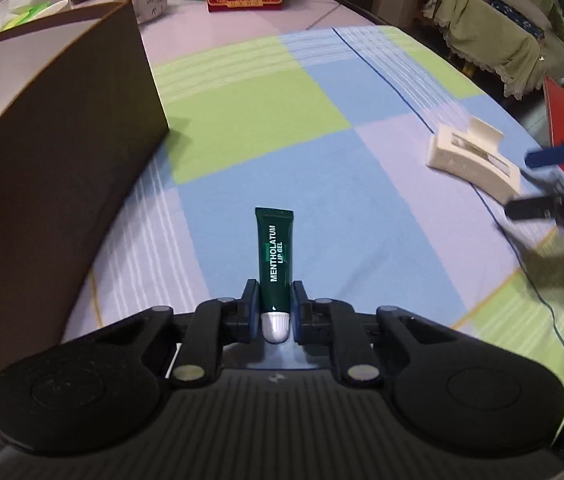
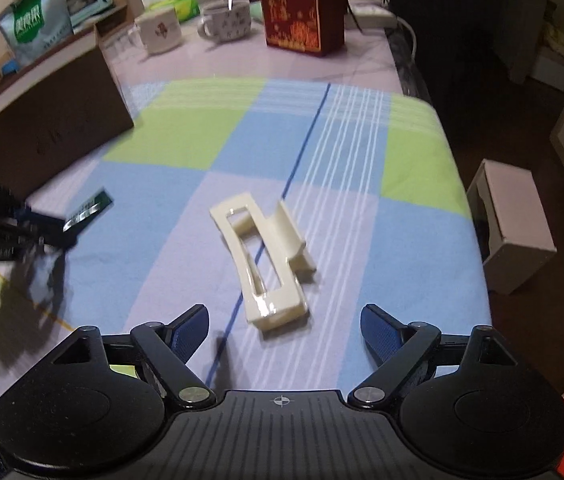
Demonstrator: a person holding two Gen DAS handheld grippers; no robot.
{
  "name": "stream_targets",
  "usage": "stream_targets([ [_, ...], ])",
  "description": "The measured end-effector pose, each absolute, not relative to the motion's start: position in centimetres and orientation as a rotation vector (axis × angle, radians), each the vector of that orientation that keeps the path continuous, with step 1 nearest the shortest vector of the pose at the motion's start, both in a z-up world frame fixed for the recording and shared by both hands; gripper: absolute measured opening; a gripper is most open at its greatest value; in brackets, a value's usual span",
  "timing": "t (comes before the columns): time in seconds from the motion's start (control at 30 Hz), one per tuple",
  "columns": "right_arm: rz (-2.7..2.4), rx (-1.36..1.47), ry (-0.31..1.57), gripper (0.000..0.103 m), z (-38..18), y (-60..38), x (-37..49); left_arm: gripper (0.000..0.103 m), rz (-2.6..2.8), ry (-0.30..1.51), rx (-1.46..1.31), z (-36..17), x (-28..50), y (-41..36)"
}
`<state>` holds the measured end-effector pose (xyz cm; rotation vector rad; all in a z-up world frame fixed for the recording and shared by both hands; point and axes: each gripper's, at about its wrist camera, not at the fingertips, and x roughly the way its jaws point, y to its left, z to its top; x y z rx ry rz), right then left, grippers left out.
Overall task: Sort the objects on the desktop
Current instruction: 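Grasp the cream hair claw clip with the right gripper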
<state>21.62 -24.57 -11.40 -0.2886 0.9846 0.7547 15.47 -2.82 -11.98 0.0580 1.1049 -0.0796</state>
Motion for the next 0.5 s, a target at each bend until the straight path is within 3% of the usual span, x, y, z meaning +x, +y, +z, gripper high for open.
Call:
stream_targets([
  [0.07, 0.761, -0.294, 0.974, 0.086, -11.5, -24.3, 21.8, 0.016, -0.066, 1.102, 0.039, -12.0, 15.3, -2.6],
  [0.17, 0.771, -0.306, 0.956, 0.086, -11.6, -23.7, 22.0, 0.032, -0.053, 1.106, 0.028, -12.0, 15.5, -2.8],
  [0.23, 0.781, -0.316, 0.948, 0.086, -11.8, -23.2, 22.2, 0.032, -0.059, 1.101, 0.042, -12.1, 15.5, -3.2],
  [0.3, 0.789, -0.323, 0.937, 0.085, -11.9, -22.7, 22.2, 0.022, -0.063, 1.097, 0.045, -12.0, 15.4, -3.3],
  [0.33, 0.793, -0.334, 0.939, 0.080, -12.1, -22.4, 22.2, 0.017, -0.064, 1.097, 0.041, -11.9, 15.2, -3.3],
  [0.37, 0.798, -0.347, 0.942, 0.063, -12.4, -22.1, 22.2, 0.013, -0.066, 1.099, 0.037, -11.9, 15.1, -3.4],
  [0.4, 0.795, -0.356, 0.946, 0.053, -12.6, -21.9, 22.2, 0.012, -0.069, 1.102, 0.032, -11.9, 14.9, -3.4],
  [0.47, 0.790, -0.375, 0.941, 0.053, -13.0, -21.6, 21.8, 0.012, -0.074, 1.108, 0.034, -11.9, 14.5, -3.5],
  [0.5, 0.790, -0.388, 0.928, 0.043, -13.0, -21.5, 21.5, 0.012, -0.075, 1.112, 0.030, -11.9, 14.2, -3.6],
])
